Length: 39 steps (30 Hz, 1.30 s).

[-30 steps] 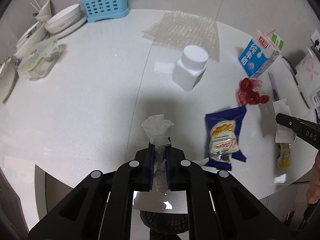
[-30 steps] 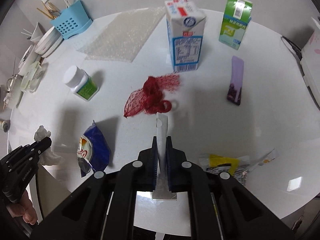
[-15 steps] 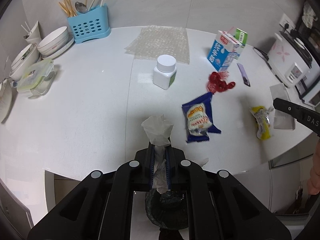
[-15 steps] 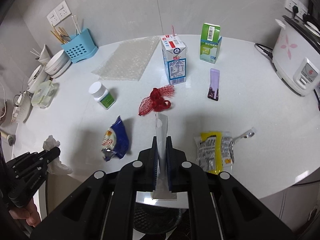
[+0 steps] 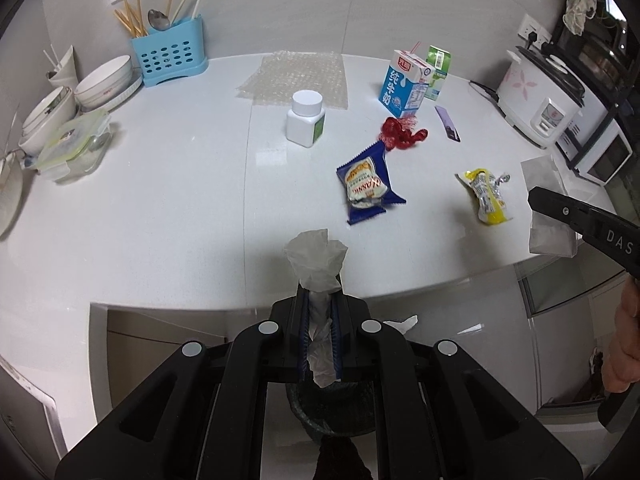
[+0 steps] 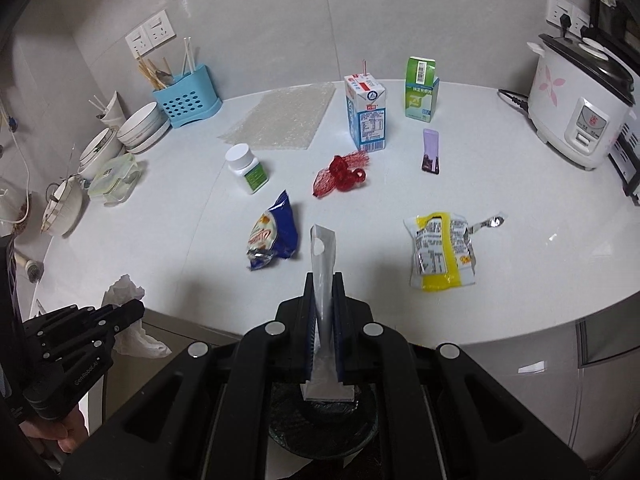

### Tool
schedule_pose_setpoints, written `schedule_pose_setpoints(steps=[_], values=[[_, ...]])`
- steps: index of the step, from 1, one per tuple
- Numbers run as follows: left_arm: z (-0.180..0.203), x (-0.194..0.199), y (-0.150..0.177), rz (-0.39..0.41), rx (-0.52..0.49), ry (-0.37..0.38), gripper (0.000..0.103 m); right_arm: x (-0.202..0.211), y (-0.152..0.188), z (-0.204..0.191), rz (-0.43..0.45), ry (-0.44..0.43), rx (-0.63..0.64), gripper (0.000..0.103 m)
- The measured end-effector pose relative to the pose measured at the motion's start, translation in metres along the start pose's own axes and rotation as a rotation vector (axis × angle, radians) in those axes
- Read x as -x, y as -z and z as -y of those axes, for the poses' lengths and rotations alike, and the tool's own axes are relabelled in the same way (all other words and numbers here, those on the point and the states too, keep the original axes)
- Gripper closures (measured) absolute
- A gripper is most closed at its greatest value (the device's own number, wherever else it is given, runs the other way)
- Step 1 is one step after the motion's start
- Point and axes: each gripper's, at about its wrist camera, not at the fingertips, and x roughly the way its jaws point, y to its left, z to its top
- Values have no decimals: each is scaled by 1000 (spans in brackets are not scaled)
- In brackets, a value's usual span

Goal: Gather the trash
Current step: 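Carry the tissue and plastic bag with both tools down over the green wastebasket, then open the left tool over the wastebasket while the right tool releases the plastic bag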

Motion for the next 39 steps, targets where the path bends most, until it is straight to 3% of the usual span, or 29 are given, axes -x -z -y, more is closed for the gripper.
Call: schedule_pose_setpoints(steps=[12, 24, 39], values=[[2, -15, 58, -39, 13, 30, 95, 7, 64, -3, -14, -63, 42, 96], [20, -61, 106, -88, -18, 94, 95, -36, 133, -18, -101, -97, 108, 96], [43, -137, 146, -170, -55, 97, 95, -79, 160, 12, -171, -78, 65, 96]])
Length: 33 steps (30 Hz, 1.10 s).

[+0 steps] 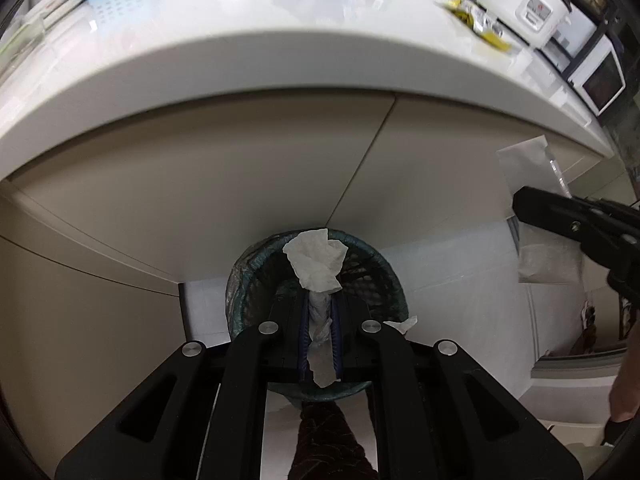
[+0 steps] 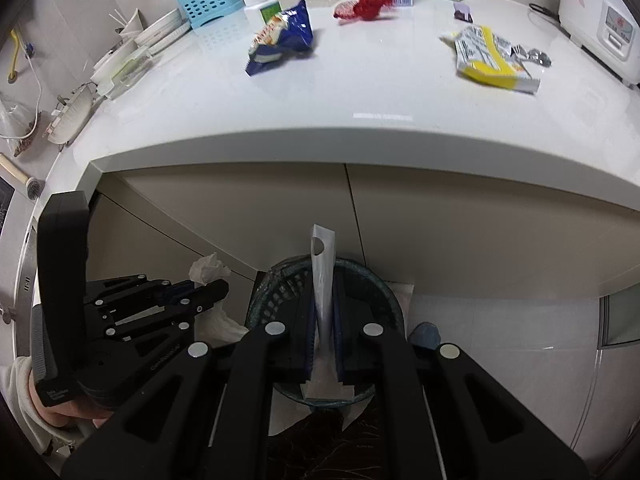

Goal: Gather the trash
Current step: 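Open the left tool over the wastebasket while the right tool releases the plastic bag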

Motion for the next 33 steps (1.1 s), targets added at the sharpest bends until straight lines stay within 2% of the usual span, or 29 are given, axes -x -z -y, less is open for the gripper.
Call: schedule_pose_setpoints(steps=[9, 20, 23, 24, 26, 33], values=[[2, -37, 5, -56, 17, -7, 95, -18, 7, 18, -32, 28, -21, 96], [12, -50, 1, -71, -13, 15, 90, -20, 11, 28, -37, 48, -48, 96], [12, -50, 1, -61, -5, 9, 72, -20, 12, 30, -39, 50, -52, 96], [10, -48, 2, -53, 1, 6, 63, -22, 9, 27, -39, 52, -52, 96], [9, -45, 1, -37, 10, 9, 56, -23, 8, 27, -39, 53, -52, 96], [-3, -27, 0, 16, 36, -19, 18, -32, 8, 20, -44, 42, -48, 96]])
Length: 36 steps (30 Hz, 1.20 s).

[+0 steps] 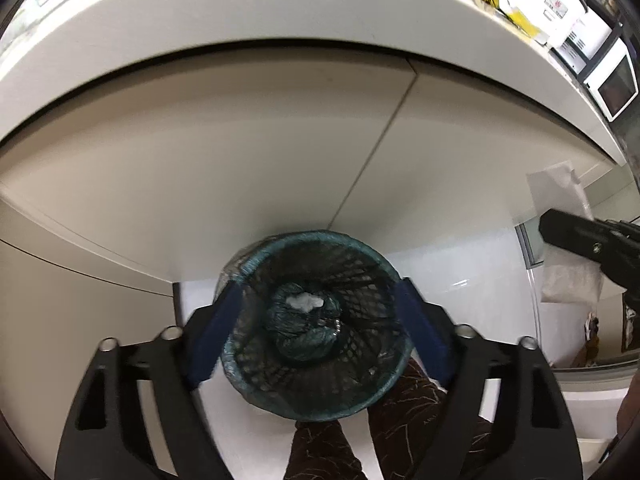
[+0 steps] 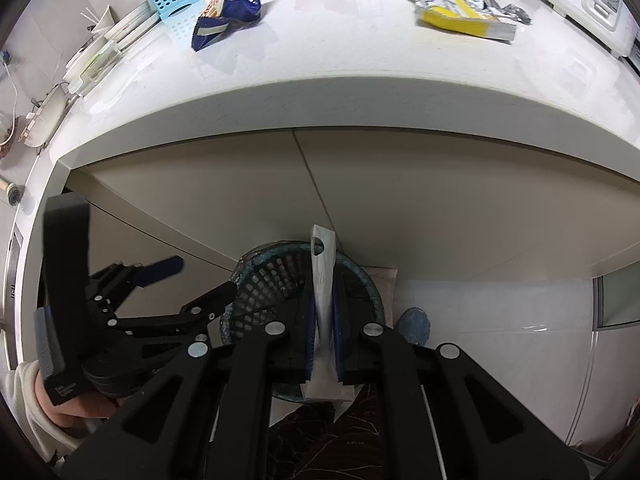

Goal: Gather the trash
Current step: 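Open the left tool over the wastebasket while the right tool releases the plastic bag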

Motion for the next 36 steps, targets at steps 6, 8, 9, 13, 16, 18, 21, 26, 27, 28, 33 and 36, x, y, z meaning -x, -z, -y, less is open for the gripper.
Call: schedule_pose_setpoints(steps=[6, 8, 9, 13, 16, 18, 21, 26, 27, 28, 33, 36], values=[[-24, 8, 2, 21, 42, -18, 6, -14, 1, -12, -14, -21, 21, 94], [-33, 10, 1, 24, 58, -29, 6, -22, 1, -16, -24, -34, 24, 94], [-39, 11, 2, 26, 68, -36, 6, -26, 1, -18, -30, -38, 24, 94], [-60, 16, 5, 30, 109, -64, 6, -45, 7, -27, -56, -45, 37, 94], [-73, 19, 9, 32, 122, -85, 6, -59, 10, -33, -76, -48, 43, 94], [-80, 22, 10, 37, 136, -95, 6, -69, 12, -36, -92, -45, 49, 94], [-91, 28, 13, 37, 162, -105, 6, -78, 15, -40, -108, -46, 60, 94], [-99, 27, 19, 36, 176, -118, 6, -90, 20, -41, -133, -48, 51, 94], [-101, 27, 19, 36, 180, -121, 6, -91, 22, -40, -132, -51, 52, 94], [-101, 27, 21, 37, 183, -123, 6, -93, 22, -41, -132, -50, 52, 93], [-100, 27, 24, 41, 185, -130, 6, -97, 26, -35, -144, -61, 30, 74], [-100, 28, 25, 43, 186, -132, 6, -98, 26, -37, -140, -76, 25, 62]])
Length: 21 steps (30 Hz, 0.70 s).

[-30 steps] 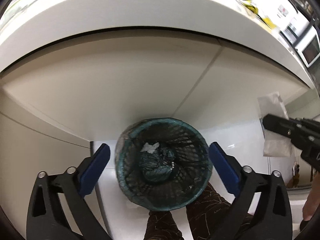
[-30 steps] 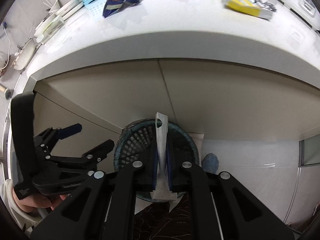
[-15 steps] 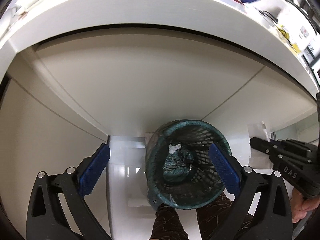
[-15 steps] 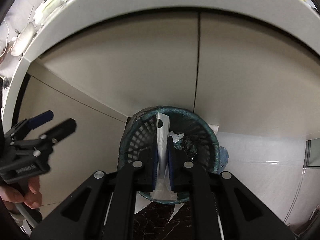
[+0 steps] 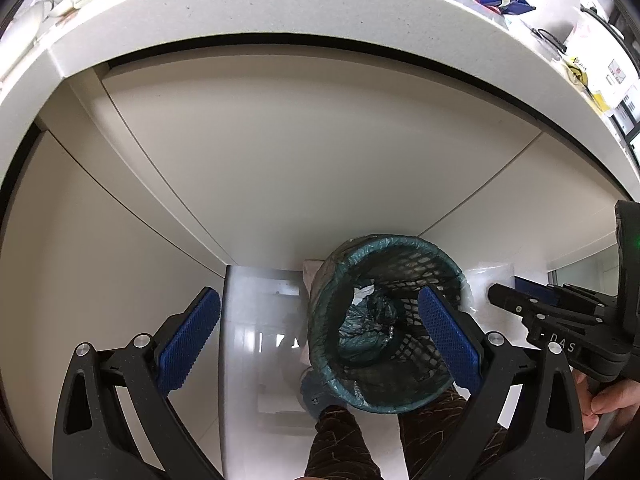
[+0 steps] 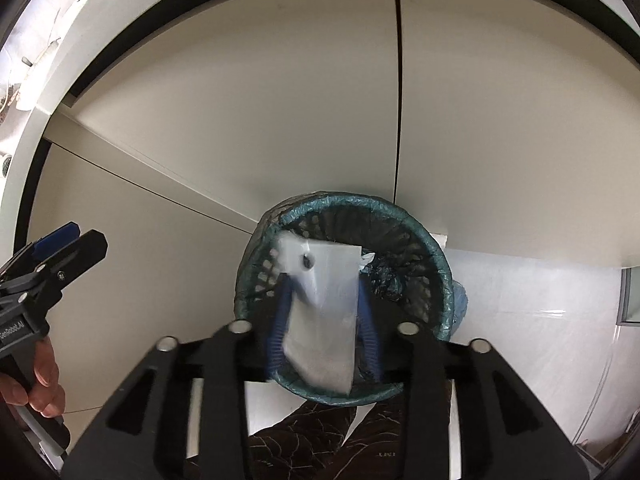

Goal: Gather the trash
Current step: 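Open the left tool over the wastebasket while the right tool releases the plastic bag, then raise both open tools back above the counter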

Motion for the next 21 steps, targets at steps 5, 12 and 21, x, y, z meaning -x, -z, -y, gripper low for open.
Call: schedule_pose_setpoints(steps=[5, 12, 21], values=[[2, -2, -1, -2, 1, 1, 6, -2, 4, 5, 3, -6, -21, 41], [12, 2, -4, 11, -17, 17, 6, 2, 3, 18, 11, 8, -48, 19], [29, 33, -21, 40, -39, 57, 6, 60, -11, 45, 114, 64, -95, 7]])
